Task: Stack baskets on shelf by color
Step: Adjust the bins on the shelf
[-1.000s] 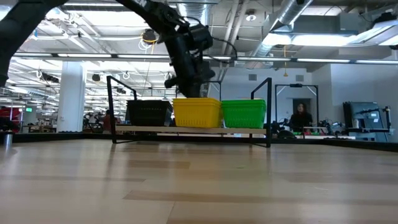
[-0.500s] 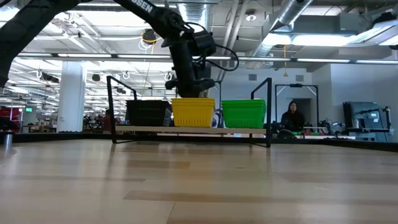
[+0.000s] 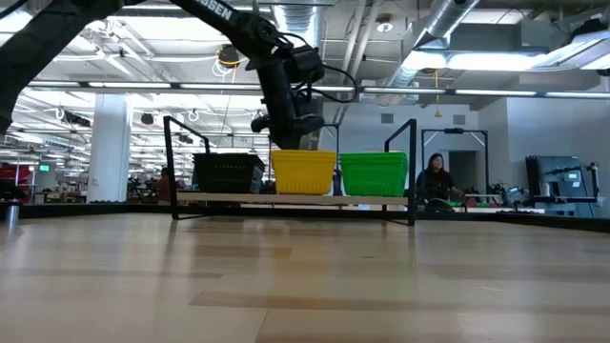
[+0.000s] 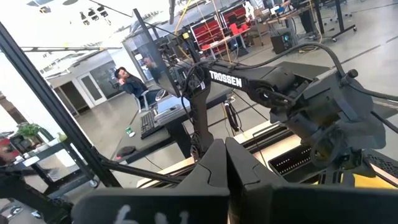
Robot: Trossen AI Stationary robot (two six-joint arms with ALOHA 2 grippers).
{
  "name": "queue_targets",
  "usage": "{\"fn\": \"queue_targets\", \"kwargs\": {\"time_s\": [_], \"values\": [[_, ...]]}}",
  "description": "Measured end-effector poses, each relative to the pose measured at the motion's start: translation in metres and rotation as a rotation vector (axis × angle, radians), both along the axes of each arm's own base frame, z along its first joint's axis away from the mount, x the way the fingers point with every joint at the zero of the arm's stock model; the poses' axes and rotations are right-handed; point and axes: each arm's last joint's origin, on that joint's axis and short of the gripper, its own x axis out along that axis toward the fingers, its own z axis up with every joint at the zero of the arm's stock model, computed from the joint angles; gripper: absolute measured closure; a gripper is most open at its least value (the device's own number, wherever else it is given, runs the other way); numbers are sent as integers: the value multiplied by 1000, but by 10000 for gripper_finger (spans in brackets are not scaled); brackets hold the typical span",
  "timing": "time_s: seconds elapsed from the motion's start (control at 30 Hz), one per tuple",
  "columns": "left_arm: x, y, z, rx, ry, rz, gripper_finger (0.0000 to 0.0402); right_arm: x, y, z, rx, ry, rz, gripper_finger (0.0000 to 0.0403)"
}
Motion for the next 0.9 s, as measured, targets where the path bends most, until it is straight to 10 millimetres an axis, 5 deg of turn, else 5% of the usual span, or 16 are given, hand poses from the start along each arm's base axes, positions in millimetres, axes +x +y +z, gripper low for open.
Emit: {"fn": "queue_targets", "kwargs": {"time_s": [0.27, 0.57, 0.9], "values": [[10, -19, 0, -12, -1, -59, 401, 0, 0, 0, 0, 0, -1, 402], [19, -63, -3, -108, 81, -167, 401, 0, 0, 0, 0, 0, 0, 402], [2, -65, -9, -116, 276, -97, 401, 0, 0, -1, 3, 15, 0, 402]]}}
